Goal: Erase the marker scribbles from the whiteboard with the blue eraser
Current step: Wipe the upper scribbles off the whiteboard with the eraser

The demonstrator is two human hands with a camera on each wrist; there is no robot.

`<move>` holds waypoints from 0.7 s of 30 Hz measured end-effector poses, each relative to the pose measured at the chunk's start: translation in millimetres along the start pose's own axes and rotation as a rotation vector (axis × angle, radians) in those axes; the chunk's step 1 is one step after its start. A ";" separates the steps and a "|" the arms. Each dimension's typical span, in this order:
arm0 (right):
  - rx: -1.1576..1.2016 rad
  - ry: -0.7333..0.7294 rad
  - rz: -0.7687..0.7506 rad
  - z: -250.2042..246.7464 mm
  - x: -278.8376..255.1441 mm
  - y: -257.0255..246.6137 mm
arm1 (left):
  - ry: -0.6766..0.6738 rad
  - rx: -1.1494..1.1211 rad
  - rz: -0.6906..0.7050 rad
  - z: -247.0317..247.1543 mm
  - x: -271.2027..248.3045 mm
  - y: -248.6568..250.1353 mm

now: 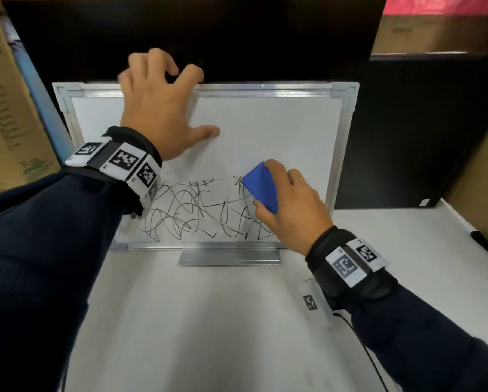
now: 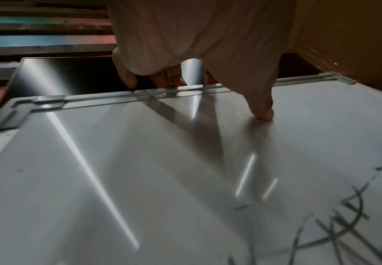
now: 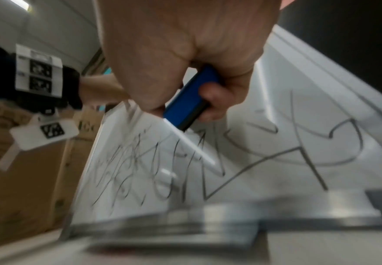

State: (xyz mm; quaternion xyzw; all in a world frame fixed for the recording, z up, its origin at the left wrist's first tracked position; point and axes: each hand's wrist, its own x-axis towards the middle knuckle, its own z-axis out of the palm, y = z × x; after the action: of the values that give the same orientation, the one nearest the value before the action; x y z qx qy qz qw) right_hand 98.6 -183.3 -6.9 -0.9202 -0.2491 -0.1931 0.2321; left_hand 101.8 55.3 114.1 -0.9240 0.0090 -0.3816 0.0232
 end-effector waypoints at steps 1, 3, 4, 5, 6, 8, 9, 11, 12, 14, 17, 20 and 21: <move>0.004 -0.010 0.022 4.9 -4.5 -5.3 | 0.004 0.013 -0.029 -0.7 -2.1 -6.0; 0.018 -0.039 0.072 13.3 -14.0 -13.5 | 0.001 0.025 -0.048 -0.1 -6.5 -18.1; 0.028 -0.039 0.099 16.6 -15.9 -16.2 | -0.003 0.028 -0.042 0.4 -8.4 -23.5; 0.040 -0.029 0.121 19.0 -15.5 -18.9 | -0.008 0.029 -0.034 0.7 -9.3 -27.6; 0.051 -0.013 0.133 20.5 -12.8 -22.0 | -0.011 0.029 -0.026 0.9 -9.3 -29.8; 0.059 0.029 0.138 22.1 -3.3 -30.0 | -0.006 0.028 -0.015 1.5 -8.5 -31.0; 0.060 0.043 0.137 22.4 1.5 -34.3 | -0.002 0.029 -0.012 2.0 -8.5 -30.6; 0.065 0.035 0.125 23.6 5.6 -40.5 | 0.002 0.027 -0.012 2.4 -8.6 -30.4; 0.062 0.005 0.112 24.8 4.1 -41.6 | 0.000 0.025 -0.012 2.0 -8.4 -30.5; 0.028 -0.084 0.065 27.6 -4.7 -37.0 | -0.006 0.028 -0.013 1.5 -7.8 -31.1; -0.032 -0.168 0.057 24.1 -12.3 -24.2 | -0.008 0.040 -0.011 2.5 -6.5 -32.1; -0.086 -0.144 0.037 16.2 -2.7 -22.7 | -0.001 0.045 -0.010 4.9 -6.4 -31.9; -0.092 -0.133 0.009 15.4 1.3 -24.7 | 0.002 0.041 -0.010 5.8 -6.6 -31.8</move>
State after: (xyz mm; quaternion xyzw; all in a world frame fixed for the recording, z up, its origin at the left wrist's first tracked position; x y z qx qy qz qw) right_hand 89.8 -155.8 -10.8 -0.9418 -0.2508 -0.1416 0.1732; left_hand 101.1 87.5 107.0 -0.9230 -0.0035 -0.3827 0.0403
